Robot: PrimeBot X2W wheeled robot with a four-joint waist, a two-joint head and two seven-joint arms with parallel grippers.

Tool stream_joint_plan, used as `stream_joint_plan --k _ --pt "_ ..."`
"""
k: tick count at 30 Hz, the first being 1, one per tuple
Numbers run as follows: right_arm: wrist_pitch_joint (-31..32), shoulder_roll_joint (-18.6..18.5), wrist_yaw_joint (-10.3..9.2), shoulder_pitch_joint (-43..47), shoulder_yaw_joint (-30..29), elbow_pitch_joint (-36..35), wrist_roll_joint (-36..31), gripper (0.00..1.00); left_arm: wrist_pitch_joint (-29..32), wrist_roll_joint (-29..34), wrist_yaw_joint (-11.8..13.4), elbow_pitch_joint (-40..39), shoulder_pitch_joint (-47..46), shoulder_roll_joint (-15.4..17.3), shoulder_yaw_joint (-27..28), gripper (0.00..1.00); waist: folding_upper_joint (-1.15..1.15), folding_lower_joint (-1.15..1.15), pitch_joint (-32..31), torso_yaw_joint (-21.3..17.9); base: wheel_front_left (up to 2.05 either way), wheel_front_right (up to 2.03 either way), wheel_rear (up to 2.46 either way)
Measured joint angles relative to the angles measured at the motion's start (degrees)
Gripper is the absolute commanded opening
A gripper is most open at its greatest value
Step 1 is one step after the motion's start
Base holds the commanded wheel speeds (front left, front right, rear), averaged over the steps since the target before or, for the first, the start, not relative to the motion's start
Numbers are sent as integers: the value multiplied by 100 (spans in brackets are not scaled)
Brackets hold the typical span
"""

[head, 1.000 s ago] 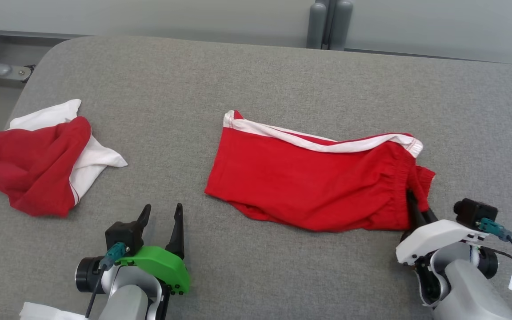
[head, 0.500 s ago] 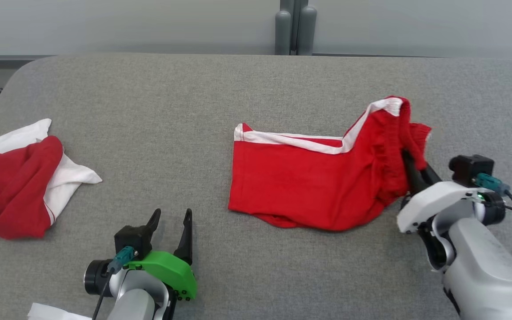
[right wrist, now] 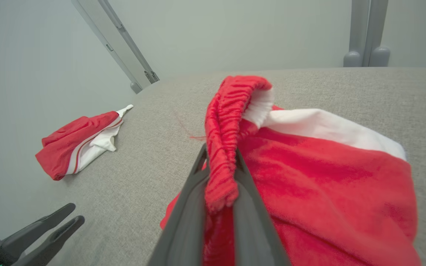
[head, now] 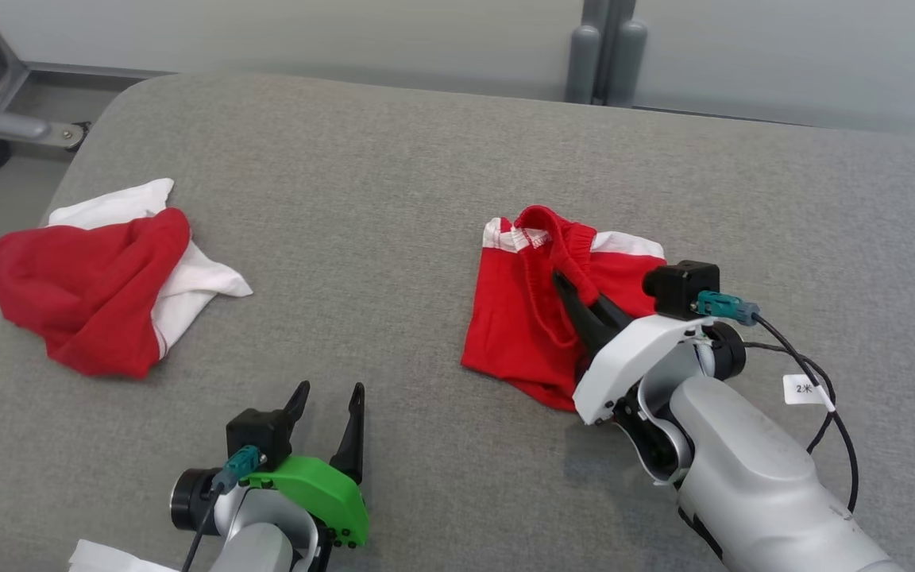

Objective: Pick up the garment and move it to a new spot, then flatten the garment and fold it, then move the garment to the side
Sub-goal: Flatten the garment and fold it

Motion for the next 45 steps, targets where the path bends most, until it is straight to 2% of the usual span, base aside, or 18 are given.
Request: stream_joint_plan --k 5,6,7,8,10,11,15,19,23,28,34,42,43,44,45 --pt "-210 134 0 -353 79 834 -65 0 0 -56 3 -22 -1 -1 -118 100 0 0 34 394 0 0 0" --pt "-242 148 -1 -424 110 973 -88 18 0 -71 9 -23 -1 0 -131 100 0 0 44 474 0 0 0" --pt "-274 171 -1 -481 132 1066 -69 56 0 -73 18 -24 -1 1 -140 100 0 0 57 547 0 0 0" --pt "-274 171 -1 -481 132 1066 -69 100 0 -73 18 -24 -1 1 -140 100 0 0 57 547 0 0 0" --pt "-346 199 -2 -583 252 1136 -34 100 0 -77 21 -18 2 1 -131 100 0 0 87 677 0 0 0" --pt "-409 210 -2 -636 356 1005 237 100 0 -78 23 -19 10 3 -97 100 0 0 121 770 0 0 0" --pt "-460 238 -2 -652 470 613 584 100 0 -77 49 -32 74 4 -21 100 0 0 175 771 0 0 0" --pt "-483 198 -2 -509 -350 214 294 100 0 -63 68 -130 88 0 14 100 0 0 153 633 0 0 0" --pt "-485 -16 -2 158 -1194 99 -79 100 0 -22 73 -201 87 0 41 100 0 0 92 463 0 0 0" --pt "-485 -111 -3 748 -1822 153 -436 100 0 26 71 -254 89 -1 38 100 0 0 21 333 0 0 0" --pt "-486 13 -3 914 -1953 361 -533 100 0 60 63 -300 90 -1 -12 100 0 0 15 414 0 0 0" --pt "-486 123 -3 697 -2156 1226 -627 100 0 174 64 -326 119 1 -8 100 0 0 13 749 0 0 0" --pt "-486 141 -3 670 -2100 1251 -617 85 0 193 64 -339 122 1 -1 100 0 0 10 772 0 0 0" --pt "-486 154 -3 656 -2046 1257 -604 33 0 216 66 -353 129 1 8 100 0 0 3 787 0 0 0" --pt "-485 164 -3 649 -2002 1244 -603 0 0 227 73 -366 138 1 15 100 0 0 -8 790 0 0 0"
